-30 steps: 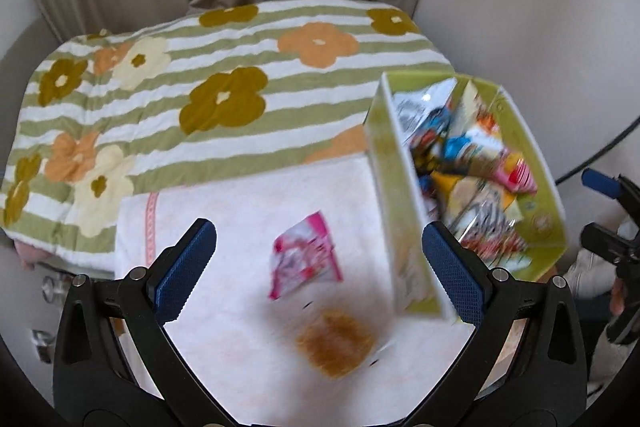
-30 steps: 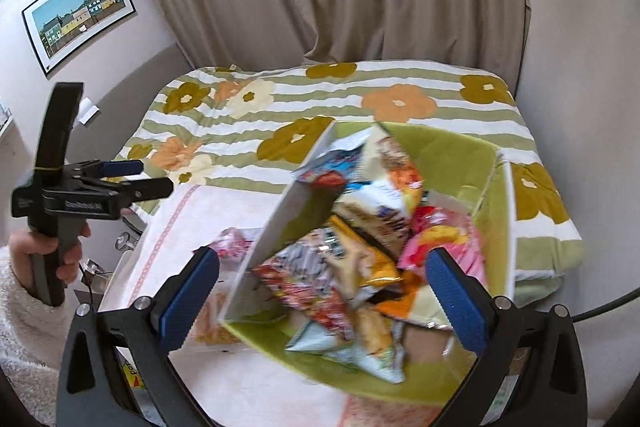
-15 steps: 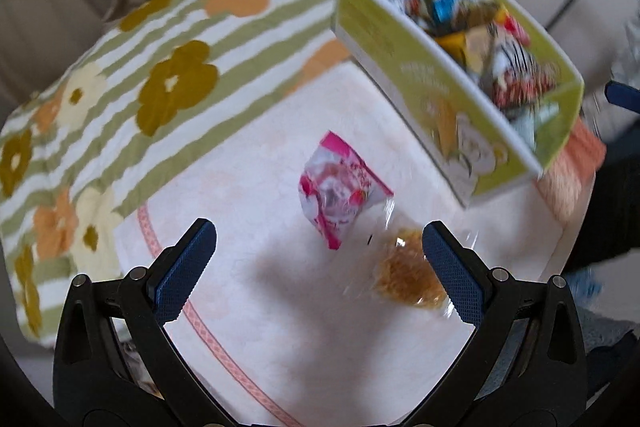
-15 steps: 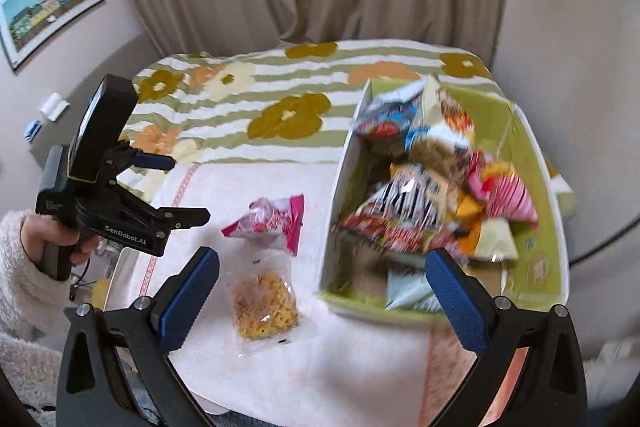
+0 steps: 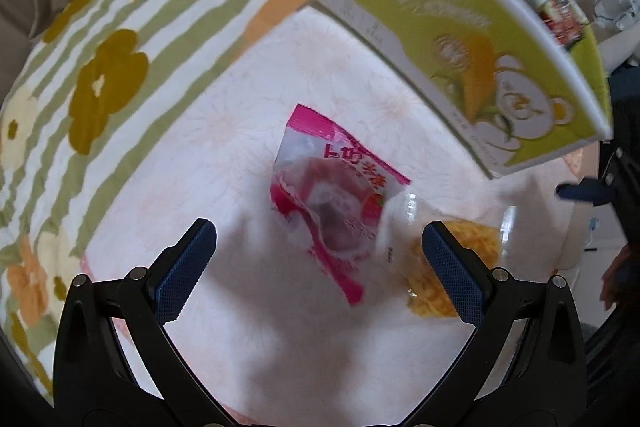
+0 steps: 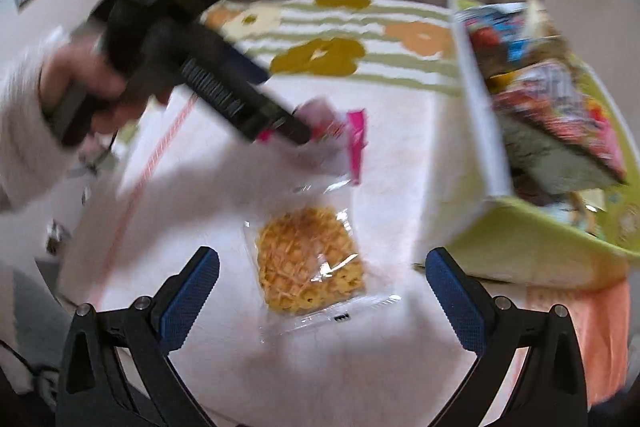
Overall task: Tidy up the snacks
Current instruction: 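Move both tools down toward the pink candy bag and the waffle, then grasp the pink milk-candy bag with the left tool while the right tool grasps the waffle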
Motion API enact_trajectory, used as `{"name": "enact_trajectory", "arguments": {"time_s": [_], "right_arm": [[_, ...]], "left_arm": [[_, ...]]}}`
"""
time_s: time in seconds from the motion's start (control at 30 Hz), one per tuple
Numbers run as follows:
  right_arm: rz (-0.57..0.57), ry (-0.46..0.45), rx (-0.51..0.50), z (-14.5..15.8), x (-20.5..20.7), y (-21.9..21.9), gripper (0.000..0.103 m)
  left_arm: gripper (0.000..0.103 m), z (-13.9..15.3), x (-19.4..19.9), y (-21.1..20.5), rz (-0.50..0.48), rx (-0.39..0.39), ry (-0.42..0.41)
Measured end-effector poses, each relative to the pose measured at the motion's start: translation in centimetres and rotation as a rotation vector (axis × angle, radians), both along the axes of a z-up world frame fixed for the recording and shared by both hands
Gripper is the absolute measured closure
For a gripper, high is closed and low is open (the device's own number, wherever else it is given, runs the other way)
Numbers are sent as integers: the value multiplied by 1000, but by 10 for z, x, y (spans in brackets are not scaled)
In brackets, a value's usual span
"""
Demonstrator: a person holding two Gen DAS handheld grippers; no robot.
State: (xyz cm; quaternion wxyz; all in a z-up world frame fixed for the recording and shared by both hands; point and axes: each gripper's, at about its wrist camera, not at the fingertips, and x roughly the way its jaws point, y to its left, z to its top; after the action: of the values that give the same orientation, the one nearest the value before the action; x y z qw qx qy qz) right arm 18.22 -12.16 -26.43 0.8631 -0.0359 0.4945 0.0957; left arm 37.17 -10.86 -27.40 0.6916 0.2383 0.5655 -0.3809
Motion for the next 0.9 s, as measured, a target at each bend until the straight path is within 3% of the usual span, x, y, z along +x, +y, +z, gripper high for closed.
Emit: {"name": "enact_trajectory", "arguments": {"time_s": [0.17,0.4,0.6,0.73,0.9], "right_arm": [[85,43,-40,-29,12,17,0],[142,74,-60,-51,22,20,0],[149,87,-64,-58,25,18,0],[168,90,-82,-61,21,18,0],[149,108,-62,-69,23,12,0]], "left_arm": [[1,-25,8,-8,-8,8,40],[2,-39,11,-23,-35,23,52],[12,-46,9,-31,-63,39,51],[32,-43,5,-33,-96,61,0],[42,-40,3,-30,-100,49,-5]]}}
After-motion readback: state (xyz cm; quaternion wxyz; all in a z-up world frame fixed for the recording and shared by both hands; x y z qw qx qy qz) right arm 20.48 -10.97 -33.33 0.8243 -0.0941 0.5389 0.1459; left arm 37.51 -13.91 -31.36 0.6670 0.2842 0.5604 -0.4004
